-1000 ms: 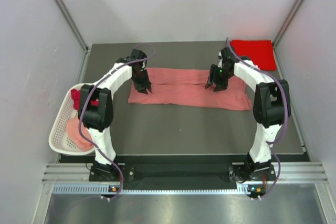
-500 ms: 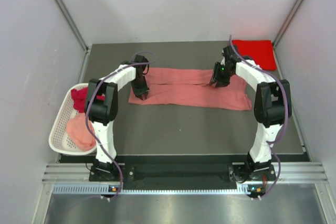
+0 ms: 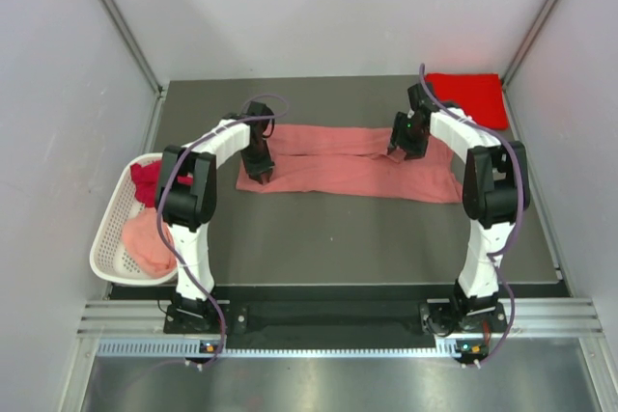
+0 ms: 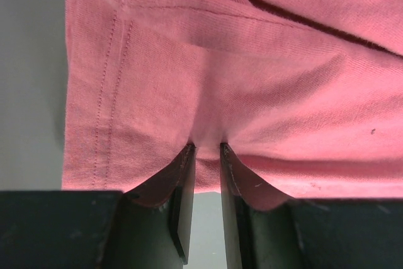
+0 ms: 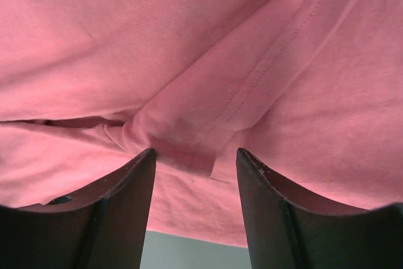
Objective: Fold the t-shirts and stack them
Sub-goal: Fold the tshirt
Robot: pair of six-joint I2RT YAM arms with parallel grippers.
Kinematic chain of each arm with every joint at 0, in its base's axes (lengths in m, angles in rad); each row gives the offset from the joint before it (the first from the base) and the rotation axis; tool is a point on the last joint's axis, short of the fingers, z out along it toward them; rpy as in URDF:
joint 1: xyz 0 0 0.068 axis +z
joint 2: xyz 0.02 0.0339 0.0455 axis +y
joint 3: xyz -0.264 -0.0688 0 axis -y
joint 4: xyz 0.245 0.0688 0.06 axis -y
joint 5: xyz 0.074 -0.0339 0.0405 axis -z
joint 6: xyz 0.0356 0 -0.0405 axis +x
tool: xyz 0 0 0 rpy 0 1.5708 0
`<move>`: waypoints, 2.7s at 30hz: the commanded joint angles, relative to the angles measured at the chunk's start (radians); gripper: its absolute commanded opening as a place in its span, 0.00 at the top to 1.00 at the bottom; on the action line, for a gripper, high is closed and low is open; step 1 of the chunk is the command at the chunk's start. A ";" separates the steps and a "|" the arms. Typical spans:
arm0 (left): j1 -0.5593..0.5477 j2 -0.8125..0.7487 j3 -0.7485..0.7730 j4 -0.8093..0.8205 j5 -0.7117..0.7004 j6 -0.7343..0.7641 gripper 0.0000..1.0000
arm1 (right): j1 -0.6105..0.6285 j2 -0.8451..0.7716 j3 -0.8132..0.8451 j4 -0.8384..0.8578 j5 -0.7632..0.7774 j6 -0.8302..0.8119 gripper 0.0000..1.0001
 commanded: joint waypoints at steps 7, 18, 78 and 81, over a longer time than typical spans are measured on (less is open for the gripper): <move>0.010 -0.042 -0.060 -0.011 -0.067 -0.003 0.73 | -0.005 -0.040 -0.010 0.040 -0.024 0.006 0.49; 0.010 -0.054 -0.055 -0.027 -0.071 -0.003 0.73 | -0.005 -0.060 -0.061 0.057 -0.019 0.041 0.57; 0.004 0.169 0.420 0.007 0.203 0.325 0.36 | 0.018 -0.098 0.131 -0.276 0.197 0.207 0.00; 0.004 0.182 0.422 0.013 0.223 0.325 0.36 | 0.014 -0.119 0.114 -0.276 0.254 0.329 0.00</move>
